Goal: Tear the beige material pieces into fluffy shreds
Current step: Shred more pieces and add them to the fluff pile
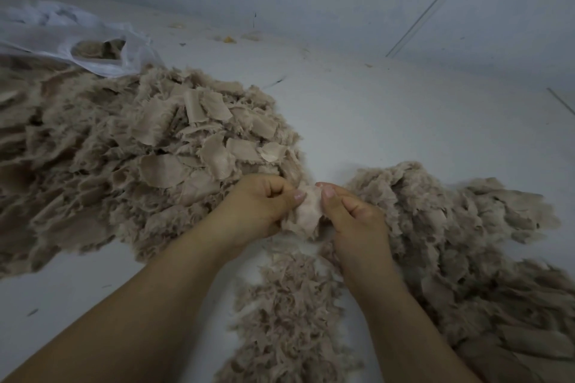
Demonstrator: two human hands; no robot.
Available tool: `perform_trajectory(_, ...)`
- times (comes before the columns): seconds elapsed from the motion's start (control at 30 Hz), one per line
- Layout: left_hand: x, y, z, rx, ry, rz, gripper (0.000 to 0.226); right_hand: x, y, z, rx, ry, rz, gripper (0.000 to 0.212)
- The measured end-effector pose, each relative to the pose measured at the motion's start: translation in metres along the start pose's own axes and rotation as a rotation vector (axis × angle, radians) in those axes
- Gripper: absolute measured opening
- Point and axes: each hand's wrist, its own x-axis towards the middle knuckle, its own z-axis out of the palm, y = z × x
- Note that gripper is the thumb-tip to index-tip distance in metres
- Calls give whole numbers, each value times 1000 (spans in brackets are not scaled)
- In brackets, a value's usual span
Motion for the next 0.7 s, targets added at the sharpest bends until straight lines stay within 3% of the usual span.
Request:
perform_trajectory(0.23,-1,5,-3,-95,35,5,21,-3,-3,3,-42,79,-39,34)
perform_trajectory(0.43,-3,7,-2,-145,13,-45,33,-2,-3,6,-44,179,-17,43)
perform_trajectory(0.7,-5,13,-2,-160,15,-102,31,0,-1,5,-32,198,18,45)
